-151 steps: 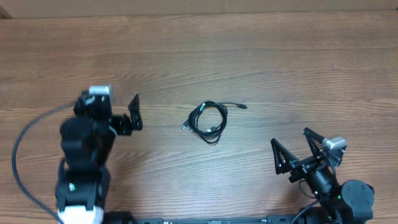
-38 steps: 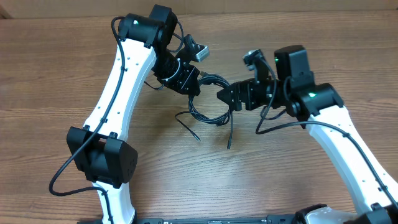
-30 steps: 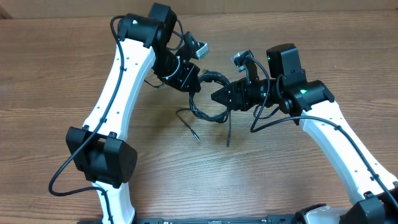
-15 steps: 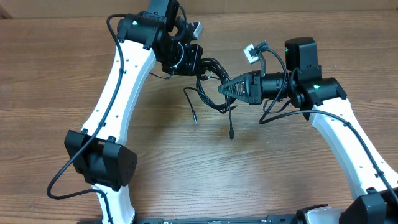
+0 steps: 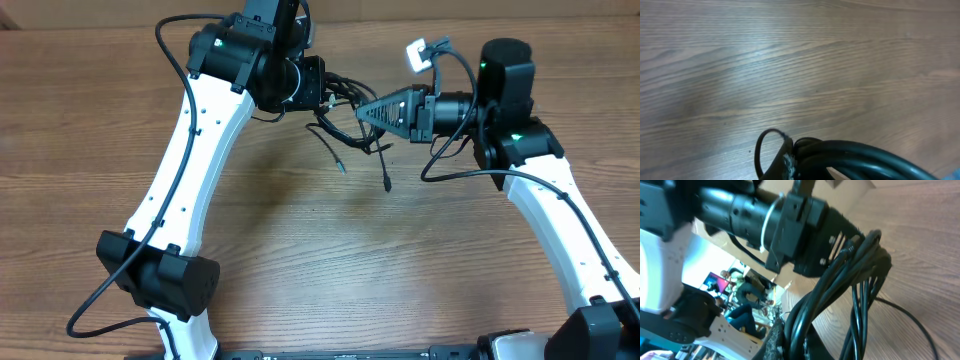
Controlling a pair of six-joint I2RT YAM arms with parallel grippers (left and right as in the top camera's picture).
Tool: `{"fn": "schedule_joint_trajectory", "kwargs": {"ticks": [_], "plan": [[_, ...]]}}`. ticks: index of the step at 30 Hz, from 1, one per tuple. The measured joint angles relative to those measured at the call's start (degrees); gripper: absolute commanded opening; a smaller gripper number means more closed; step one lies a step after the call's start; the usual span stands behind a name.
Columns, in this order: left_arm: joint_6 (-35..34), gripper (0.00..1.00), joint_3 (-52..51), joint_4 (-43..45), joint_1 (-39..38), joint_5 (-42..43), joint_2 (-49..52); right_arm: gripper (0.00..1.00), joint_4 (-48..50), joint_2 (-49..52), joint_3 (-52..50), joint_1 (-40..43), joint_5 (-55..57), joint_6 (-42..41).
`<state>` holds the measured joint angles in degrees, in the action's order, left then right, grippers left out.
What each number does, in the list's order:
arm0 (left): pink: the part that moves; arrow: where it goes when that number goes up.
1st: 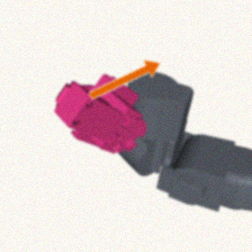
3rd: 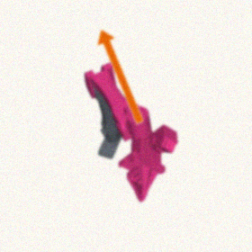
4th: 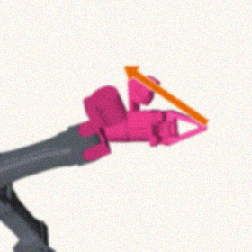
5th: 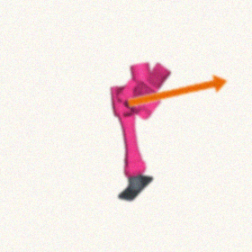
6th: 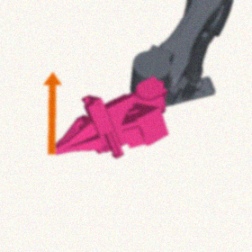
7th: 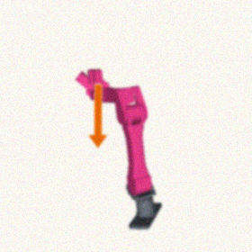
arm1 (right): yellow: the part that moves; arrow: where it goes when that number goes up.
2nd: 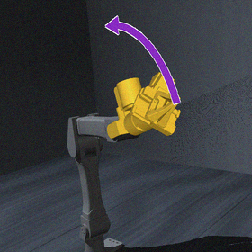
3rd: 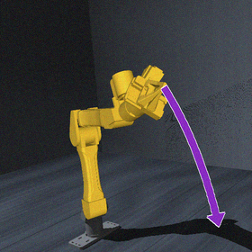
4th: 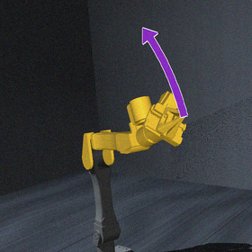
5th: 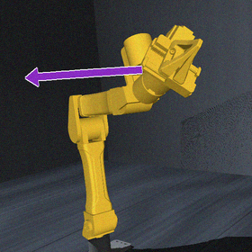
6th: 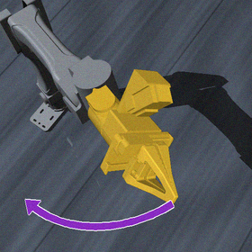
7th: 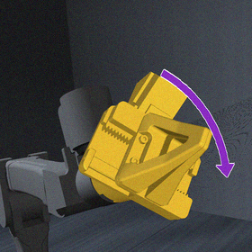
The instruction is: Untangle cables
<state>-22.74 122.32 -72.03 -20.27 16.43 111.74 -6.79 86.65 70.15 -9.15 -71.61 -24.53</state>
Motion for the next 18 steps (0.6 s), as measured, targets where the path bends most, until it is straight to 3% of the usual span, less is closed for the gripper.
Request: {"fn": "schedule_joint_trajectory", "kwargs": {"ticks": [2,4,8,9,14,18], "plan": [[3.30,0.04,-0.02,0.42,0.15,2.89,0.17,0.08,0.70,-0.02,0.00,0.98,-0.59,-1.95],[9.40,0.04,-0.02,0.09,1.07,8.26,0.94,0.22,0.68,-0.02,0.00,2.67,-0.85,-3.82],[23.10,0.04,-0.63,-3.80,4.98,16.26,3.63,0.81,-4.70,-2.38,0.28,7.28,-0.50,-5.51],[26.21,0.04,-0.96,-5.03,6.05,18.14,4.20,0.87,-6.01,-2.93,0.39,7.96,0.22,-5.57],[34.01,0.04,-1.29,-7.28,7.30,22.84,4.85,0.91,-13.44,-3.85,0.74,9.64,7.21,-5.42],[27.12,0.04,-1.29,-7.13,6.84,16.81,4.85,0.84,-19.58,-3.85,0.92,8.41,15.04,-3.19]]}}
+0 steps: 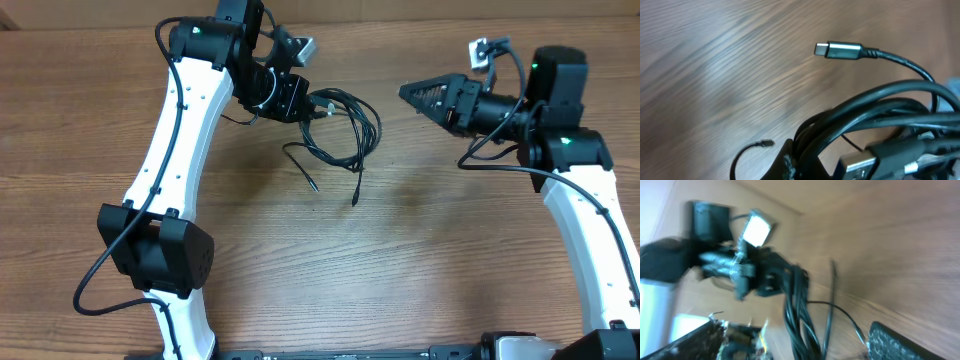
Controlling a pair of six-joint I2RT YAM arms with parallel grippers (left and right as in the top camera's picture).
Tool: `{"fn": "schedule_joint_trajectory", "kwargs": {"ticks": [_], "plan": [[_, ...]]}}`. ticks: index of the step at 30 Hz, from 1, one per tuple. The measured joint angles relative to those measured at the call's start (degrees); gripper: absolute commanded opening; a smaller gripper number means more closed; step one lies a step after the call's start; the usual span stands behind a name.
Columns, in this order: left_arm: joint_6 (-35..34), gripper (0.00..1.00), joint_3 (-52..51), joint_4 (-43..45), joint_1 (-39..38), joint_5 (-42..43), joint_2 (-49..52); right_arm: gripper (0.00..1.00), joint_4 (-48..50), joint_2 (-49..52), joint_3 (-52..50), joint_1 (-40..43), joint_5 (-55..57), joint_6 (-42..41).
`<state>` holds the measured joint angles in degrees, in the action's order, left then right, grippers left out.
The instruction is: Untangle cables
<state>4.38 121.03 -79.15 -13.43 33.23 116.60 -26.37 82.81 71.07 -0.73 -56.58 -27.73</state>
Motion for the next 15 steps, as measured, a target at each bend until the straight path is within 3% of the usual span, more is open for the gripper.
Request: {"fn": "schedule_joint_trajectory", "kwargs": {"ticks": [3,7,15], "plan": [[-10.14,0.04,0.00,-0.59,-0.09,-6.84,0.02,0.79,-4.66,0.00,0.04,-4.98,10.51,0.76],[-24.09,0.04,-0.07,-0.74,-0.83,-14.91,0.02,0.75,-3.34,0.00,0.04,-11.10,17.88,-1.81],[-44.17,0.04,-0.42,-0.09,-7.39,-20.72,0.02,0.75,2.05,1.33,0.11,-18.88,28.89,-20.37]]}}
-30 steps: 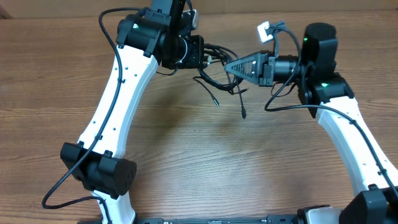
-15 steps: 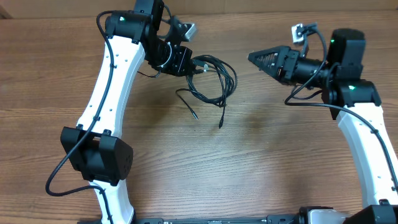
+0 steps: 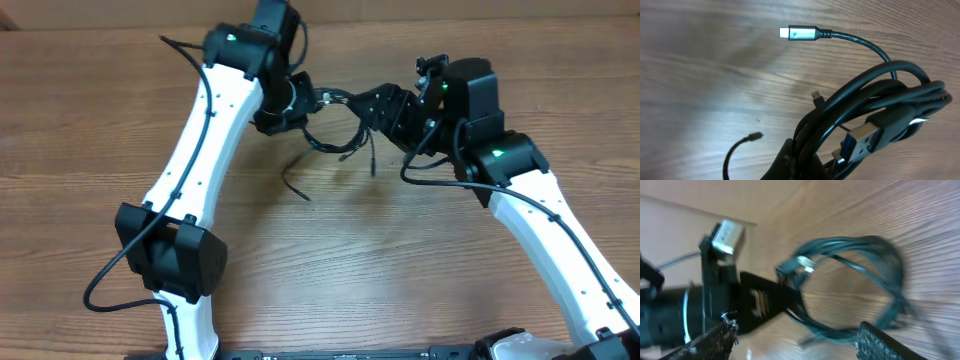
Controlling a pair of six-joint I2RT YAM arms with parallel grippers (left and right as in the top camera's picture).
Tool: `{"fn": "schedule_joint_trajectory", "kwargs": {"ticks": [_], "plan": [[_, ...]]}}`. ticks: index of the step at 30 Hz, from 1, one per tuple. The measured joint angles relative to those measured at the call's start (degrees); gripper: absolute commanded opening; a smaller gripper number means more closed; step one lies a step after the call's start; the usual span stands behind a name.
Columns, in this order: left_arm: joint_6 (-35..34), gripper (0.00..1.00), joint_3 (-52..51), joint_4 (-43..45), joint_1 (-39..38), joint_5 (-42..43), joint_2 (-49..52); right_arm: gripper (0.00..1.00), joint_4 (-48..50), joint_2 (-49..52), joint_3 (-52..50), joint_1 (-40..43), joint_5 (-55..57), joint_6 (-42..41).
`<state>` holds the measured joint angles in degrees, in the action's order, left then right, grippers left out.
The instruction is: Untangle cables
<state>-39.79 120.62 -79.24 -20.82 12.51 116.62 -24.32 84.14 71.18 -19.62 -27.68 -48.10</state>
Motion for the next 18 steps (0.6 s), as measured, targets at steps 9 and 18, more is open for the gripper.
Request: {"fn": "schedule_joint_trajectory", "kwargs": {"ticks": [9,18], "plan": [[-7.76,0.04,-0.07,1.29,-2.34,1.25,0.00,0.72,5.60,6.73,0.00,-1.38,0.68,-9.44],[-0.66,0.04,-0.15,6.05,-2.36,8.00,-0.02,0.59,15.87,8.55,-0.02,-1.38,-0.46,-15.82]]}}
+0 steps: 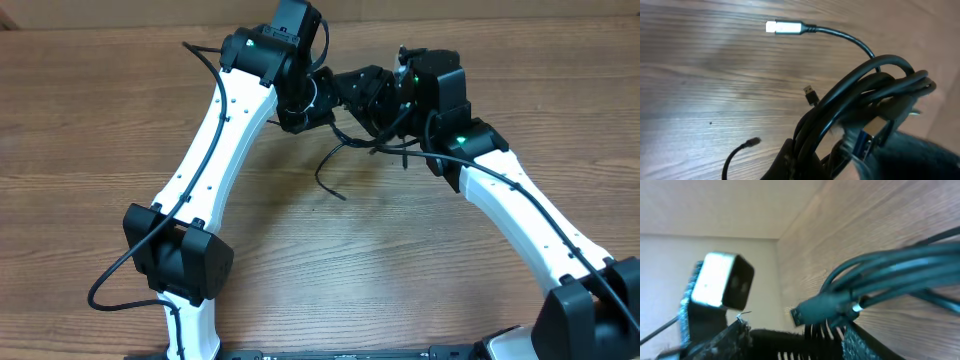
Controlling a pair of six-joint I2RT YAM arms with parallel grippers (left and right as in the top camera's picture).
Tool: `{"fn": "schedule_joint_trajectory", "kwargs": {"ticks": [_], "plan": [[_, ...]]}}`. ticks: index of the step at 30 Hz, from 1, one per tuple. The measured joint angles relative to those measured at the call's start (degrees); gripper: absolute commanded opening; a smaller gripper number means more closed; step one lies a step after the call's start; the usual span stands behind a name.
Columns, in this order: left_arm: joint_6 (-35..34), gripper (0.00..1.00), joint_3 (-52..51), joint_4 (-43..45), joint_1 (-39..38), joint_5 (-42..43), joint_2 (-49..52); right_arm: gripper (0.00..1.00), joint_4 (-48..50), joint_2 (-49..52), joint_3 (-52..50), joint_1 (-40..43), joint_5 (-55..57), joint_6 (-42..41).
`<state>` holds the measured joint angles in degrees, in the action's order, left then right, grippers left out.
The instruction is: Untangle cables
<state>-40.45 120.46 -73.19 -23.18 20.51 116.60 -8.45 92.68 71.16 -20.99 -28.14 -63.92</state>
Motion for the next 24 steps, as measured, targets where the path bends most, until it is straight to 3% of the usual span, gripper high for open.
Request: {"fn": "schedule_joint_trajectory", "kwargs": {"ticks": [10,16,24], "plan": [[14.78,0.04,0.00,-0.81,0.04,4.61,0.00,0.55,5.60,0.96,0.00,2.95,-4.52,-3.26],[18.56,0.04,0.00,-2.19,0.02,2.62,0.00,0.56,10.27,1.25,0.00,9.38,-13.57,-6.54],[19.43,0.04,-0.02,-1.97,0.00,0.66,0.00,0.57,-6.32,1.25,0.15,11.56,-16.28,0.92]]}}
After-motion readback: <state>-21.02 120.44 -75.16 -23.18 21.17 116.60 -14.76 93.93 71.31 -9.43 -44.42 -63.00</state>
